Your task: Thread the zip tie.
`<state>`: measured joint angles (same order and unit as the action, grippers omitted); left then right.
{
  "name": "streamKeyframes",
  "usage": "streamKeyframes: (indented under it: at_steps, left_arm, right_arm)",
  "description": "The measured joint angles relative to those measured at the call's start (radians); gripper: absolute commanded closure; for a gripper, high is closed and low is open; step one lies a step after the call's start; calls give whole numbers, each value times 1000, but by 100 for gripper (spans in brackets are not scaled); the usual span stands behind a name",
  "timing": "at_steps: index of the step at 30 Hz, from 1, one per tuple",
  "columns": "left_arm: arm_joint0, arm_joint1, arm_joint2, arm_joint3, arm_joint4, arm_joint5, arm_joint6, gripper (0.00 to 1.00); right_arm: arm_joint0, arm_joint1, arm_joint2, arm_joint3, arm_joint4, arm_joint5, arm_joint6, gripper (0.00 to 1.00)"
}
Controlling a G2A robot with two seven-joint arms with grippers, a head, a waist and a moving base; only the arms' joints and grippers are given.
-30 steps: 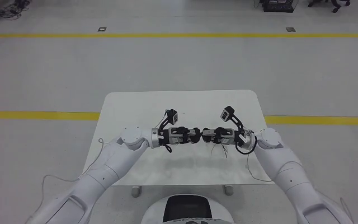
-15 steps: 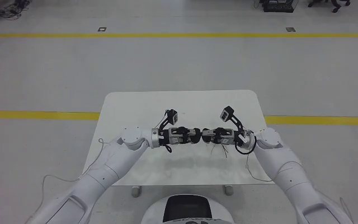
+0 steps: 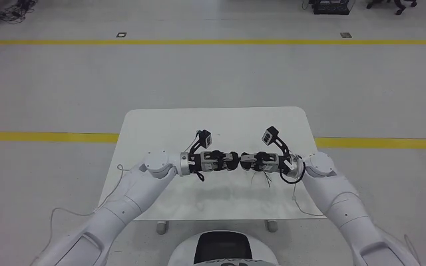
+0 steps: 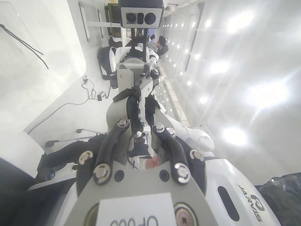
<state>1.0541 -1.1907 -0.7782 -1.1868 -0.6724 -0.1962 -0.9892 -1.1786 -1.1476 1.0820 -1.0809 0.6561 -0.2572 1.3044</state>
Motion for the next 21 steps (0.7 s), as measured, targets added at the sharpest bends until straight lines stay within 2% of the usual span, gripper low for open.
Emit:
streamKeyframes:
  at_steps: [13,16,17,21]
  left_arm:
    - [-1,-2,2,4,1,0,-1,92]
    - [-2,-3,3,6,1,1,-3,96]
    - [-3,-3,3,6,1,1,-3,100]
    - [-4,-4,5,9,1,1,-5,100]
  right_arm:
    - [1,-1,-1,5,6,0,5,100]
    - [2,-2,-2,7,6,0,6,100]
    - [2,-2,-3,8,6,-1,6,100]
    - [2,-3,-3,9,7,-4,6,100]
